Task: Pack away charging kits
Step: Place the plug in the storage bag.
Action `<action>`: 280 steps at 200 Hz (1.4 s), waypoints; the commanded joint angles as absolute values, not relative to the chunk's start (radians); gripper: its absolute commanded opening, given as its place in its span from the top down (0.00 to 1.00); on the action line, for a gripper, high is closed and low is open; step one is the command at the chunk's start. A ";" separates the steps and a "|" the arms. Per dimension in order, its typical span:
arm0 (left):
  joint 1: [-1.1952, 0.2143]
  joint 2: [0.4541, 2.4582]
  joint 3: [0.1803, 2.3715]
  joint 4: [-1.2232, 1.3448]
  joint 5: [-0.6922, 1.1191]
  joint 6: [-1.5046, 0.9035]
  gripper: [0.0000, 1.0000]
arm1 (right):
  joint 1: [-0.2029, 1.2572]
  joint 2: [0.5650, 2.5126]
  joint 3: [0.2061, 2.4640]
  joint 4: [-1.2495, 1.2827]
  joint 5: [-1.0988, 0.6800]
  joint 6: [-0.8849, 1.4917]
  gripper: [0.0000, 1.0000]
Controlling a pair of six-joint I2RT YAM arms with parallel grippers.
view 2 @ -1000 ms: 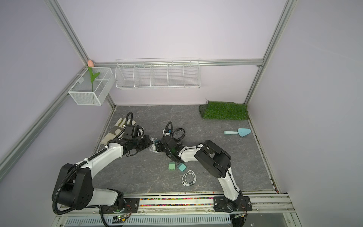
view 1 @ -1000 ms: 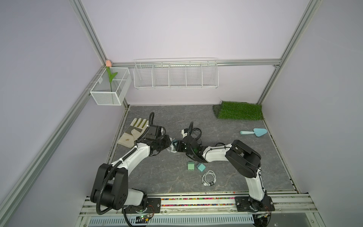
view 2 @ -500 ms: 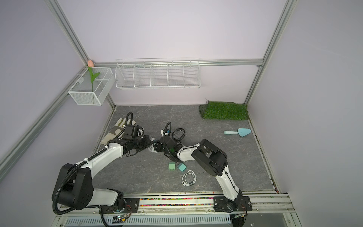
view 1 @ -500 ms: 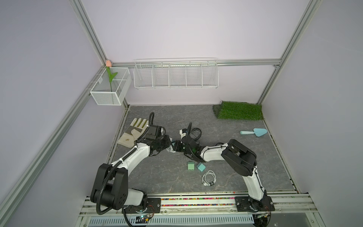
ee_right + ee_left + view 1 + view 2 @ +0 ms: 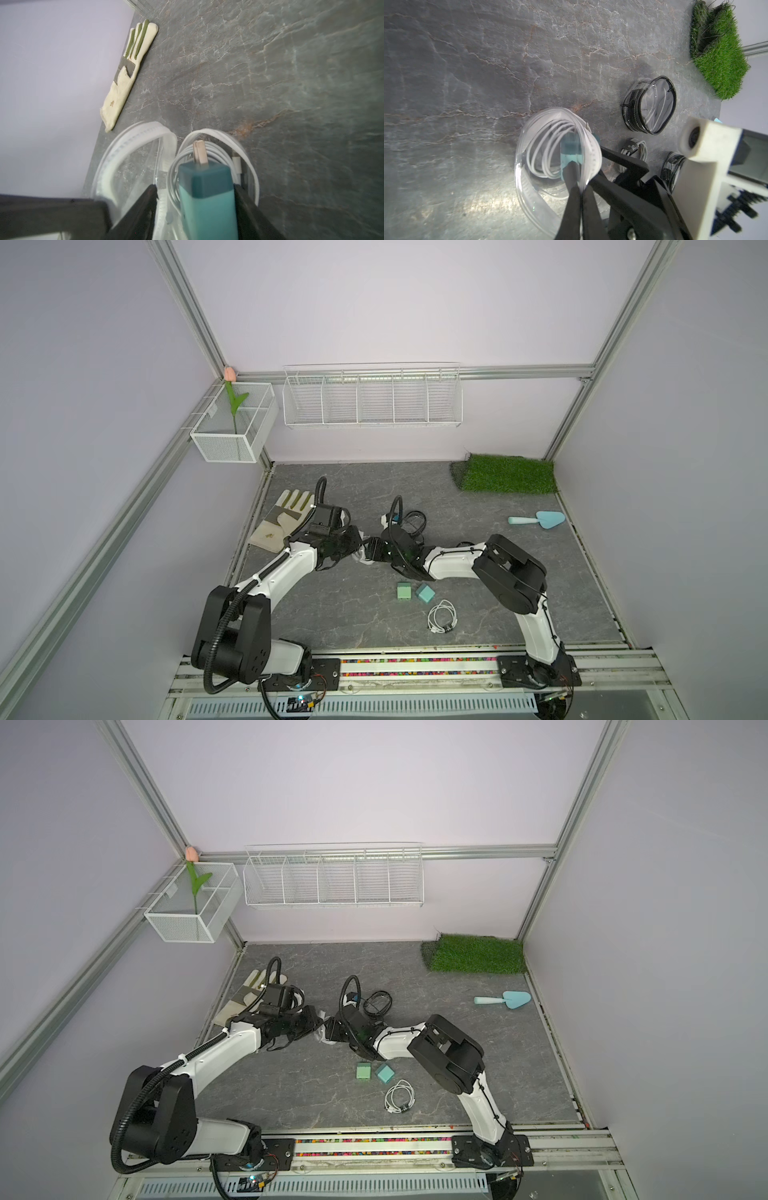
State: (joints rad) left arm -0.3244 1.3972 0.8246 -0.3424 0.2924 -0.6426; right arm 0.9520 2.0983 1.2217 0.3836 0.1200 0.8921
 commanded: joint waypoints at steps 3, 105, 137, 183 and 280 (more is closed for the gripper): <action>-0.322 1.385 0.832 -0.351 0.291 -0.635 1.00 | 0.959 2.032 1.253 0.248 0.193 0.827 0.34; -0.323 1.396 0.832 -0.345 0.301 -0.635 1.00 | 0.981 2.103 1.350 0.212 0.115 0.809 0.68; -0.322 1.400 0.834 -0.343 0.308 -0.634 1.00 | 0.985 2.120 1.359 0.238 0.084 0.810 0.72; -0.322 1.402 0.833 -0.340 0.311 -0.635 1.00 | 0.984 2.132 1.356 0.161 0.124 0.846 0.74; -0.323 1.411 0.836 -0.335 0.313 -0.637 1.00 | 0.986 2.155 1.329 0.078 0.173 0.887 0.90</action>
State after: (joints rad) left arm -0.3244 1.4010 0.8246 -0.3462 0.2962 -0.6426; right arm 0.9775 2.1086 1.3544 0.1543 0.1524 0.8650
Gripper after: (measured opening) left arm 0.047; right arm 0.099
